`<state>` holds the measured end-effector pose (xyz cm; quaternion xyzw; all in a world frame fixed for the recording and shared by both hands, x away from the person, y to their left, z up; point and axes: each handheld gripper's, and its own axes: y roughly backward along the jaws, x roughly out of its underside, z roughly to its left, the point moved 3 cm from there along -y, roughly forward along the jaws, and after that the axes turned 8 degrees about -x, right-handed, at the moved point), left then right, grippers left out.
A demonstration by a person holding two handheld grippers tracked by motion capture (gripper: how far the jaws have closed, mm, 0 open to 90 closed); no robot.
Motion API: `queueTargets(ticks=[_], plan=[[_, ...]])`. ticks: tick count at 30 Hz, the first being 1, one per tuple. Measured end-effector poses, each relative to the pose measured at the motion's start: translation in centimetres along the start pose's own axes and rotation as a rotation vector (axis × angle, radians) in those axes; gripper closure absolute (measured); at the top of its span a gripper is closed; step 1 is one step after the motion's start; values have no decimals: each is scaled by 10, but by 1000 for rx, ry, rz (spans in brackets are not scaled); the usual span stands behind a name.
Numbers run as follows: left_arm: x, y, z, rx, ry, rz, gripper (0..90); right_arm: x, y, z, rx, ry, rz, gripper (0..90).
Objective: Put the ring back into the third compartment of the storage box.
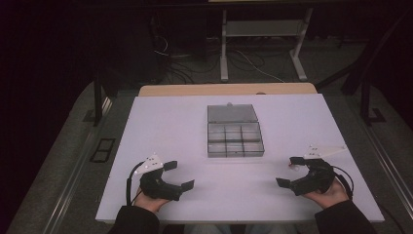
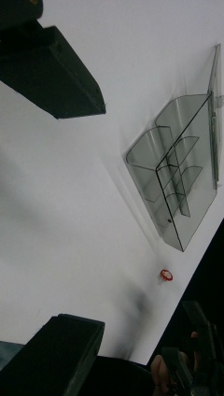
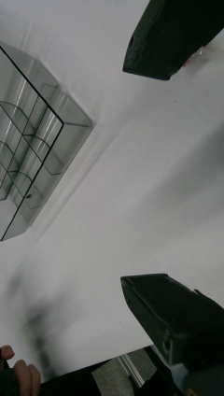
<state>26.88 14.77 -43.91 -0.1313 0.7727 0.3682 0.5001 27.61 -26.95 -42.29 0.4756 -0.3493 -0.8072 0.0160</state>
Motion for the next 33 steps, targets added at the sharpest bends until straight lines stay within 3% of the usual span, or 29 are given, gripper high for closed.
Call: queueTargets(ticks=[14, 33], plan=[[0, 0, 0, 0, 3, -2, 0, -3, 11, -13, 22, -19, 14, 0], [0, 1, 2, 11, 25, -13, 0, -5, 17, -37, 35, -56, 99, 0]])
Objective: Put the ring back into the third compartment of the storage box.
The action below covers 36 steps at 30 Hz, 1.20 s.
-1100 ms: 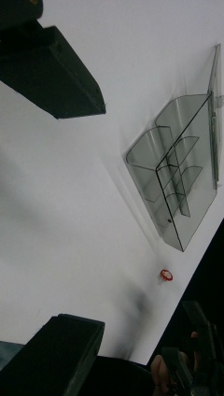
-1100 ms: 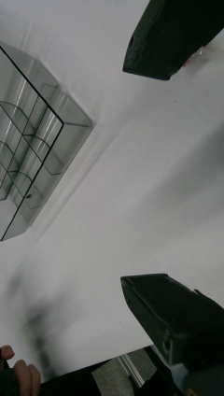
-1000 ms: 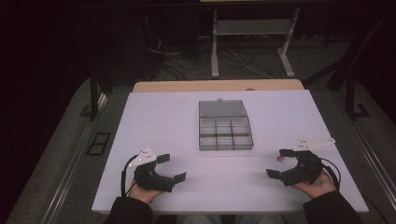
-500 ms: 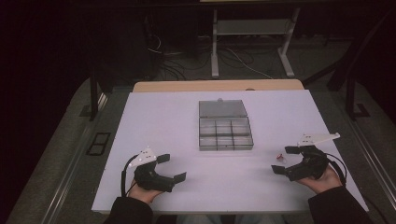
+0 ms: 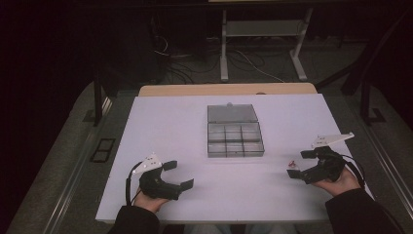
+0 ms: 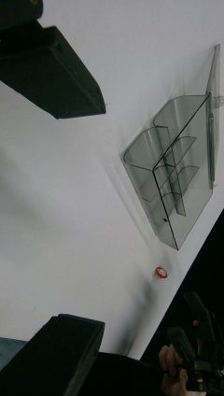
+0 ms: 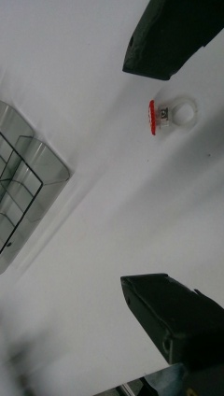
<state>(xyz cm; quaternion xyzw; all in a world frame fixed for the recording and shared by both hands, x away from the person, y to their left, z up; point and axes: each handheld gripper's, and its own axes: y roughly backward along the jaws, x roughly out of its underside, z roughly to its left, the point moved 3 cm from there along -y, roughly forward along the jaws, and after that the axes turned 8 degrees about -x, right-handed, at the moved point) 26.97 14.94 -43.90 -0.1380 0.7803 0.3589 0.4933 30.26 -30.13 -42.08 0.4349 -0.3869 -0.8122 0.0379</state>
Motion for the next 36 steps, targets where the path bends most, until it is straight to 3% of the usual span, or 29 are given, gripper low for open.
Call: queueTargets(ticks=[20, 29, 36], plan=[[0, 0, 0, 1, -7, 5, 0, -1, -10, -23, 4, -25, 65, 0], [1, -1, -1, 1, -11, 7, 0, 1, -14, -31, -4, -9, 97, 0], [1, -2, -2, 3, -13, 10, 0, 4, -20, -37, -10, 34, 131, 0]])
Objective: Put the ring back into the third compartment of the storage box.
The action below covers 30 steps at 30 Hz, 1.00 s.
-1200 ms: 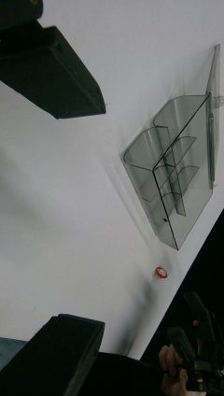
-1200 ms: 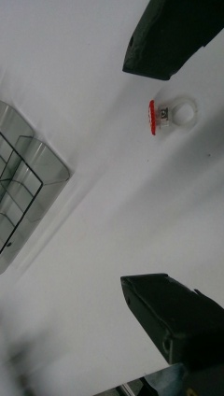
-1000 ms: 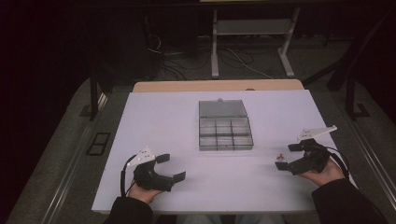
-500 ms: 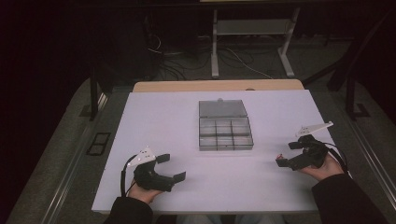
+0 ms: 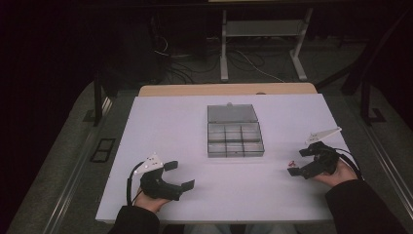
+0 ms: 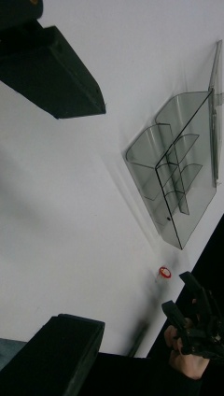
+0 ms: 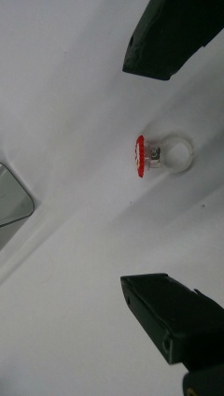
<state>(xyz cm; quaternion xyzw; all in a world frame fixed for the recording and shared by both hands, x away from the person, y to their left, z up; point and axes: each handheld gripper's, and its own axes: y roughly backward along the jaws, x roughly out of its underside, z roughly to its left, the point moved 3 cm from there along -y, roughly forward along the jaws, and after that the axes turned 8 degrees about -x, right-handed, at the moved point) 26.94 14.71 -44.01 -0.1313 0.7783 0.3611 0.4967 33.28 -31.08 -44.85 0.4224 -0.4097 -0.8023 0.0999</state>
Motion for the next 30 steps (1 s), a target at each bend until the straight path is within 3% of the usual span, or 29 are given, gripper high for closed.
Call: queueTargets(ticks=[6, 9, 12, 22, 30], plan=[[0, 0, 0, -1, -1, 1, 0, 0, -4, -1, -10, 27, 32, 5], [0, 0, 0, -1, -1, 1, 0, 1, -6, -2, -27, 30, 67, 125], [0, 0, 0, -3, 0, 0, 0, 2, -7, -3, -24, 24, 84, 154], [0, 0, 0, -6, -12, 8, 0, 3, -6, -5, -30, 33, 84, 297], [1, -2, -2, -5, -22, 22, 0, 2, -9, -7, -6, 39, 86, 401]])
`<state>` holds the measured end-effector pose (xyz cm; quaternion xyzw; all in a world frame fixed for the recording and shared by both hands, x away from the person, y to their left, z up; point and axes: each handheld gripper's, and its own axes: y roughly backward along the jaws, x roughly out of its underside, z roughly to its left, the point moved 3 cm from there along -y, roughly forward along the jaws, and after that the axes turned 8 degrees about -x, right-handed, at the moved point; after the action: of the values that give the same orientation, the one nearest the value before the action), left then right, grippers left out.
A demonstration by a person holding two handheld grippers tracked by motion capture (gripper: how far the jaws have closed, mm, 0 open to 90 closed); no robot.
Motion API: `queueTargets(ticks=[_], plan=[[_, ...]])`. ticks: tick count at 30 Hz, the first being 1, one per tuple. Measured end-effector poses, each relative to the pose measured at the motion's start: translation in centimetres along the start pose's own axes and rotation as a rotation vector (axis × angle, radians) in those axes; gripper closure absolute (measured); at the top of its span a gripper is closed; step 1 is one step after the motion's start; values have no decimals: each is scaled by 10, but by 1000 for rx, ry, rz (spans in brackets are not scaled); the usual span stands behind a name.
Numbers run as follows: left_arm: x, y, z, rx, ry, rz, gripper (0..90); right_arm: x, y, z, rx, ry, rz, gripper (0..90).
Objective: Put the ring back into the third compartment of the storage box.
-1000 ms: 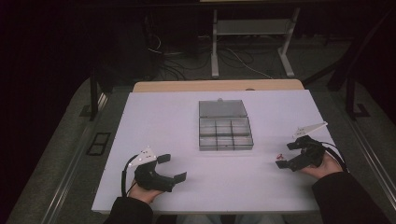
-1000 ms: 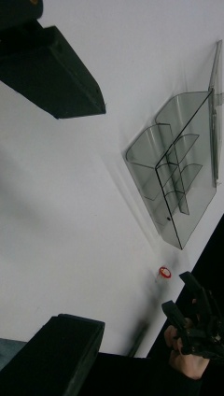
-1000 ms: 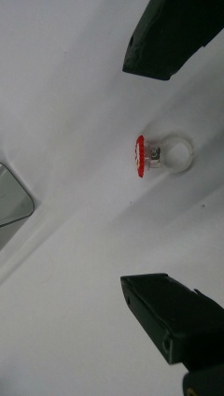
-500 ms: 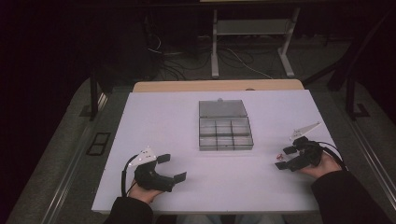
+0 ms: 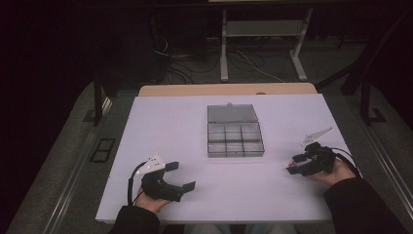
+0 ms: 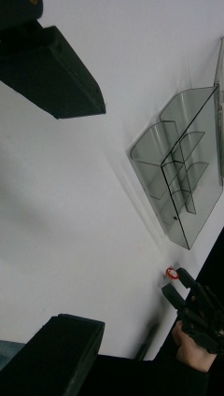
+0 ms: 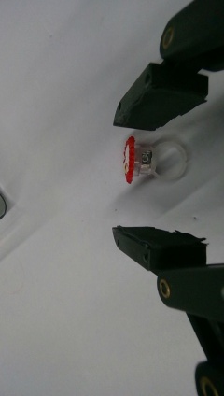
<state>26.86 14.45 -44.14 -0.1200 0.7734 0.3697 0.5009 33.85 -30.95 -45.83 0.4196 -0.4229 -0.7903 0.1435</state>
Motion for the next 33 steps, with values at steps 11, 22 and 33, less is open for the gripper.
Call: queueTargets(ticks=[11, 22, 33], plan=[[0, -1, 0, 4, 0, 2, 0, 0, -1, -7, 40, -26, -2, 498], [0, 0, 0, -6, -6, -9, 0, 0, -1, -8, 49, -20, -11, 634], [0, 0, 0, -2, -4, -12, 0, 1, 1, -7, 30, -39, -8, 697]])
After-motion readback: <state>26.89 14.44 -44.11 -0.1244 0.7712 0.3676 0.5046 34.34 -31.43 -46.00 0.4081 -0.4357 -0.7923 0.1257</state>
